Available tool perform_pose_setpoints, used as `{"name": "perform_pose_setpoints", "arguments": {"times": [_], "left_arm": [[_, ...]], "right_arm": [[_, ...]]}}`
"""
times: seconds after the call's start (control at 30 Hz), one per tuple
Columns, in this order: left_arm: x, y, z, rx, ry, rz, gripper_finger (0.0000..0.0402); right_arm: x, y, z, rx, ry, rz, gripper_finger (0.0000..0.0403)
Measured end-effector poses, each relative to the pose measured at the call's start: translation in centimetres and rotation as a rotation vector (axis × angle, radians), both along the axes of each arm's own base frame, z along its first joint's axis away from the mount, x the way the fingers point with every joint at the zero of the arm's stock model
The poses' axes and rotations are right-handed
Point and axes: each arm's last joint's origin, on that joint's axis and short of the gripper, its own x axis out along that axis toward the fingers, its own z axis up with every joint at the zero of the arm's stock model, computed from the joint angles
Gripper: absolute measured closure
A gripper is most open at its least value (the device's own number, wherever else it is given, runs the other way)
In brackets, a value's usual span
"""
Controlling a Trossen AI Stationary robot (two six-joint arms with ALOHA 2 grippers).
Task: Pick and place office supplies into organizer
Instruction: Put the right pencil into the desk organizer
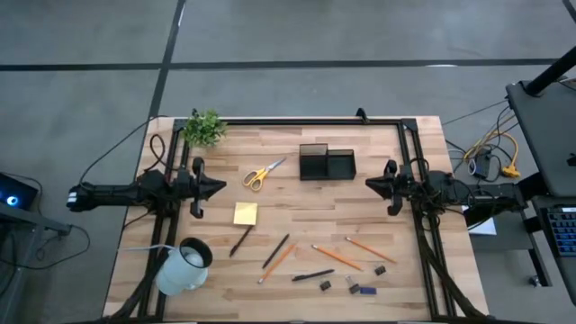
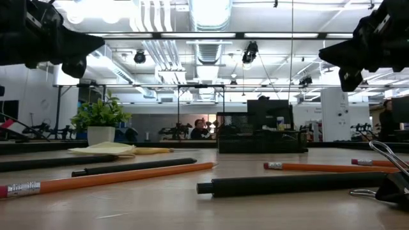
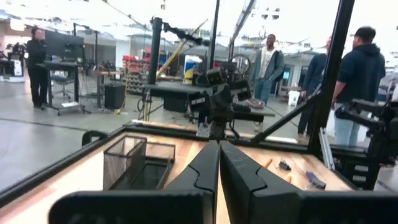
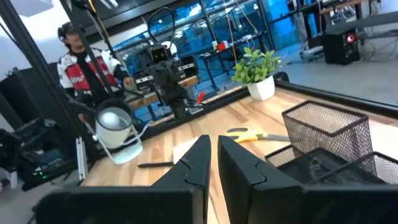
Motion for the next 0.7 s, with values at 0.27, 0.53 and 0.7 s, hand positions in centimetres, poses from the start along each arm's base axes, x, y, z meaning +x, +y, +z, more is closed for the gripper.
{"name": "perform_pose_setpoints", "arguments": {"times": [0.27, 0.53, 0.7], "left_arm": [[-0.3, 0.1, 1.3, -0.092, -0.152, 0.024, 0.0402], [-0.7, 0.5, 2.4, -0.437, -0.334, 0.061, 0.0402], [-0.7, 0.5, 2.5, -0.368, -0.328, 0.08, 0.0402]], "right_arm": [[-0.2, -0.1, 1.4, 0.06, -0.152, -0.037, 0.038], [-0.8, -0.7, 2.8, 0.103, -0.323, -0.227, 0.038], [-0.7, -0.7, 2.8, 0.1, -0.312, -0.231, 0.0379]]}}
